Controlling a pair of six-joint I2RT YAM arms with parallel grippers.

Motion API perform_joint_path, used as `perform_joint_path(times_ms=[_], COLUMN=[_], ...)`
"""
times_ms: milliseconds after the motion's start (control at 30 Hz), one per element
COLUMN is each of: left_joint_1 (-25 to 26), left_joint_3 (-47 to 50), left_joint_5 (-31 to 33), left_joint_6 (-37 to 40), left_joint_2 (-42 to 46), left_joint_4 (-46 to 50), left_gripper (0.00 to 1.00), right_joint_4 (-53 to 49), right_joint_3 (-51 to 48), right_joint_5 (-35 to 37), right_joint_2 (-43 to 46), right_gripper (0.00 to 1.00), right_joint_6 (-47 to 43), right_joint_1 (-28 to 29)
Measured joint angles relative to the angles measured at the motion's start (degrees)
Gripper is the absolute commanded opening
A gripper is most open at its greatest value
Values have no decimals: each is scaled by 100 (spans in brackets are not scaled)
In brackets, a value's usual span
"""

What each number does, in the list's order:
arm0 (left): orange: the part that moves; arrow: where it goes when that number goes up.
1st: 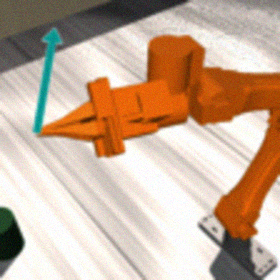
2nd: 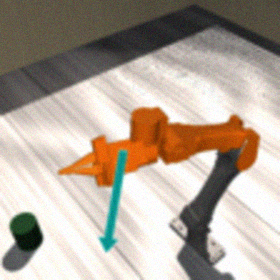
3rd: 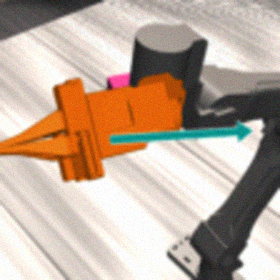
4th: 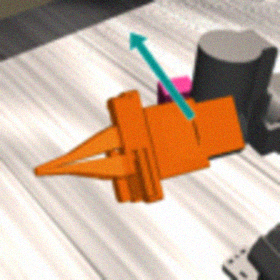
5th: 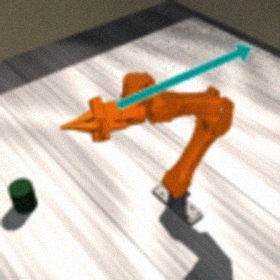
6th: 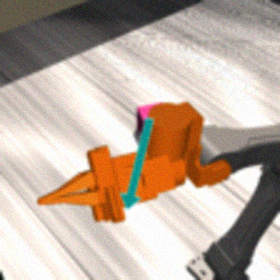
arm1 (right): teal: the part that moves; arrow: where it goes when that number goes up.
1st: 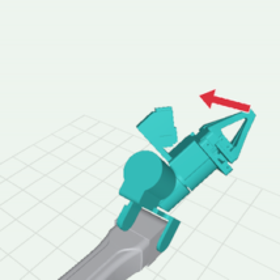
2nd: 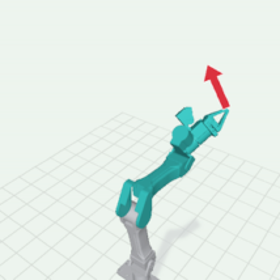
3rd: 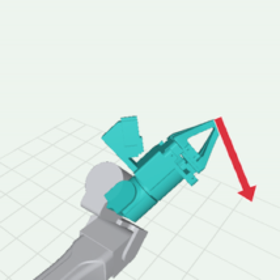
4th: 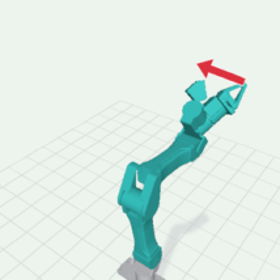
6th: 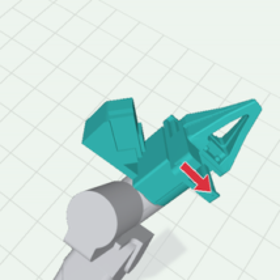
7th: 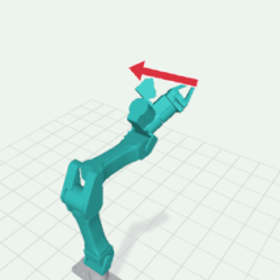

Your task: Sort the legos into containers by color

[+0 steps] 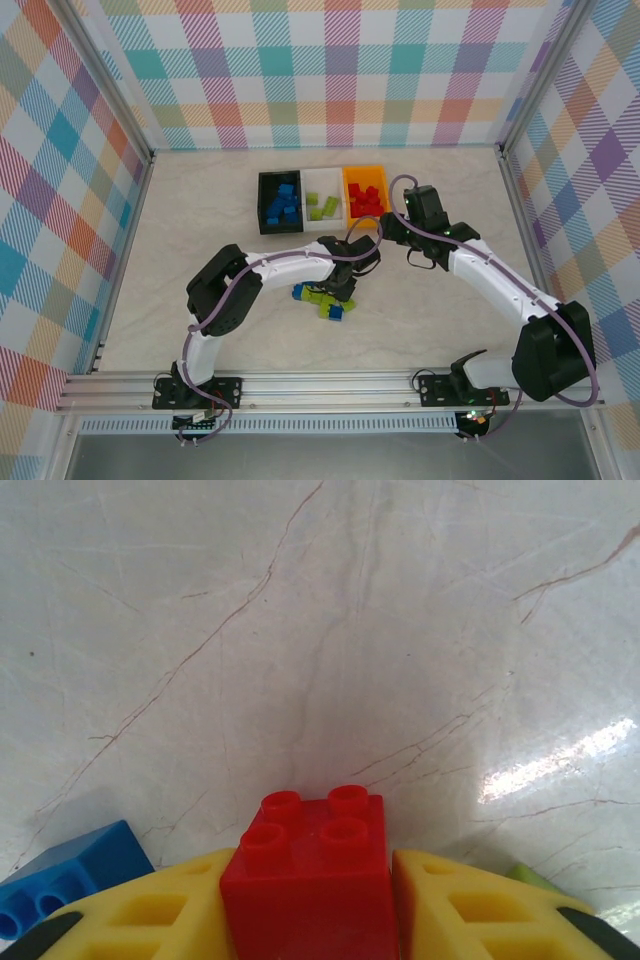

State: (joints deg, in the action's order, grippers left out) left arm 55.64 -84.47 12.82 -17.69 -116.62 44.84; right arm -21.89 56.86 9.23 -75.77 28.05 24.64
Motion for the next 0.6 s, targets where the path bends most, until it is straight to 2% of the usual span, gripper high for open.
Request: perform_joint_path(times_ms=[333,600], left_joint_1=[-92,-492], left_joint_3=[-136,-1377], left_joint_5=[179,518], left_joint_6=[-138,-247], left_joint_2=[164,151], left_joint_4=[-79,-789], left_gripper=[34,33], right_joint_4=[-2,-13], right_joint_3=[-396,-562], right_joint_5=[275,341], right_joint_2=[422,647], right_gripper=[60,61], right_joint_6=[157,227], right_joint_1=[-168,-214])
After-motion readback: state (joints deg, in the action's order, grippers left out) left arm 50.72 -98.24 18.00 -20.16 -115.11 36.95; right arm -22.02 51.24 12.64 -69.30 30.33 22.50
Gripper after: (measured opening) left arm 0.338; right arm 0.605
